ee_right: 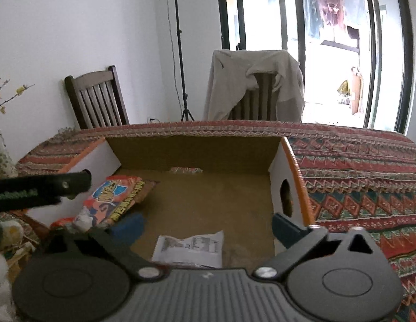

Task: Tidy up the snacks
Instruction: 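Carry both held packets over the cardboard box and release them inside, then move both grippers back to the snack pile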

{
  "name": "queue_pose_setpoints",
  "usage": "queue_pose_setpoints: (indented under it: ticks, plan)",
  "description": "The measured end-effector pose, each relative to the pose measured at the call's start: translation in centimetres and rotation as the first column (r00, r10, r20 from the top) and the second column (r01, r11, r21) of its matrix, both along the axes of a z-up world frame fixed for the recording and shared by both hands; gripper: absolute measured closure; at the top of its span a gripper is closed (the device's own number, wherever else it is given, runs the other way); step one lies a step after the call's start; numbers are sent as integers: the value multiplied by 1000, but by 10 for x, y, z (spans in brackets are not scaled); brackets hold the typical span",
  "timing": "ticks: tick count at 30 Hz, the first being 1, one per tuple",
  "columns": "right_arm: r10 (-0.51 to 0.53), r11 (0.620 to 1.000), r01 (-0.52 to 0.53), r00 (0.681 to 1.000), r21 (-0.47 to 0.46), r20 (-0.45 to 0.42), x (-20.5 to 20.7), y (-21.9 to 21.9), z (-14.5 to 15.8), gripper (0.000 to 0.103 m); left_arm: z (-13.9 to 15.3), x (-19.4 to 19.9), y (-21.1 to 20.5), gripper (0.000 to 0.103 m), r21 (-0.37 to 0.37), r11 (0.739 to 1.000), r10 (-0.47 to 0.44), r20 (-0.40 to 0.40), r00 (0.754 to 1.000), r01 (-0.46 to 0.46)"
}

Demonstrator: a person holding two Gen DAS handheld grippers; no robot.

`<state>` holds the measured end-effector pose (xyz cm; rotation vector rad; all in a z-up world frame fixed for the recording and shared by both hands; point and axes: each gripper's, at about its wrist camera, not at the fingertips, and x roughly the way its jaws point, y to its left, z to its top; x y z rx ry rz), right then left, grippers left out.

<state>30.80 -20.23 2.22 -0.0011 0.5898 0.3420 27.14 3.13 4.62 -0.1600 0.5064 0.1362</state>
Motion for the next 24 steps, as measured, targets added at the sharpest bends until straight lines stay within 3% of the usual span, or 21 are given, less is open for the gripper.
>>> queue_pose_setpoints:
  ticks: [12, 19, 24]
  plan:
    - [-8, 1000, 8, 996, -7, 88, -61, -23, 18, 0, 18, -74, 3, 0, -33, 998, -43, 98, 994, 47]
    - [11, 1000, -9, 988, -11, 151, -111, -34, 25, 0, 8, -119, 7, 0, -55, 996, -64, 123, 990, 71]
    - [28, 1000, -27, 985, -12, 168, -140, -38, 21, 0, -4, -143, 7, 0, -28, 997, -69, 124, 990, 73]
